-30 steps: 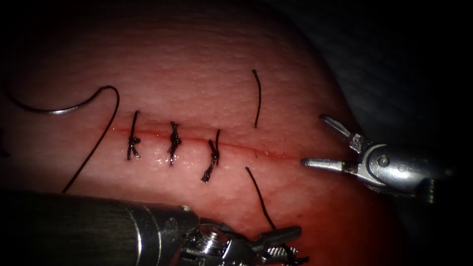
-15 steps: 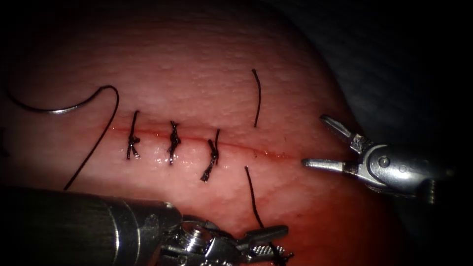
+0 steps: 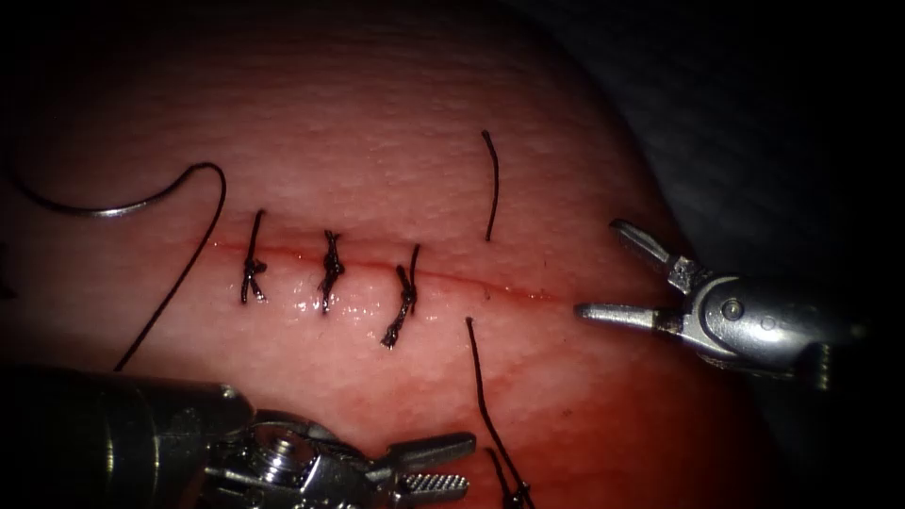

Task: Wound Closure
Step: Grasp a long working length of suture with the left gripper

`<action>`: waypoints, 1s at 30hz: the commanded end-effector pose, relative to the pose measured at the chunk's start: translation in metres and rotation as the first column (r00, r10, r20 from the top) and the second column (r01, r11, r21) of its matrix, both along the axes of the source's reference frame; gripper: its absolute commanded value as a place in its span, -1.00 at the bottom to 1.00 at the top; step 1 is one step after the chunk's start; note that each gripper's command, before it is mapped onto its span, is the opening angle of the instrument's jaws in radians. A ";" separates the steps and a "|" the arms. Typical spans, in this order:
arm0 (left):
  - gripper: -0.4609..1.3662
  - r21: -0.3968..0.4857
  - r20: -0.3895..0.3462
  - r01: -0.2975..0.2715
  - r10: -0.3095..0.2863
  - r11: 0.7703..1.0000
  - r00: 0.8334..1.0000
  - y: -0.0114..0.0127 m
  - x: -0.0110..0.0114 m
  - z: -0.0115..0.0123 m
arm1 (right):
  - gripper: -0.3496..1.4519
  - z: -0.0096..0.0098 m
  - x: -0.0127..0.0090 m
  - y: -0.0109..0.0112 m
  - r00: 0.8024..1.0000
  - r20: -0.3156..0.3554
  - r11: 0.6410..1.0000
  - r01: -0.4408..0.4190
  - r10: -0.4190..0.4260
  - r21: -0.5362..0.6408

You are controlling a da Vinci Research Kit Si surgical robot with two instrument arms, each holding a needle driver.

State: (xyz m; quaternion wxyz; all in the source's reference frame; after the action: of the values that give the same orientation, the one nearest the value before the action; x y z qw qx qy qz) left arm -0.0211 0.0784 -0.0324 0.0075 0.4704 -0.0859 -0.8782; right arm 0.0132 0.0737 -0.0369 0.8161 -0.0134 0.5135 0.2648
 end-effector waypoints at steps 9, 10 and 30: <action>-0.27 -0.001 -0.016 0.009 -0.009 1.000 1.000 0.0005 -0.0012 0.0019 | 0.20 0.0000 -0.0001 0.0000 1.000 -0.001 1.000 0.001 -0.001 0.000; -0.27 0.001 -0.019 0.005 -0.005 1.000 1.000 0.0005 -0.0012 0.0020 | 0.19 0.0000 -0.0001 0.0000 1.000 -0.001 1.000 0.001 -0.001 0.000; -0.29 0.009 -0.032 -0.035 0.035 0.999 0.999 -0.0006 -0.0029 0.0037 | 0.14 0.0000 0.0000 0.0000 1.000 -0.001 1.000 0.005 -0.005 -0.005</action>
State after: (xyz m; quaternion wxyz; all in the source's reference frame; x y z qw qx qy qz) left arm -0.0242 0.0778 -0.0286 0.0222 0.4576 -0.0756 -0.8857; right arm 0.0131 0.0737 -0.0369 0.8166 -0.0135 0.5147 0.2609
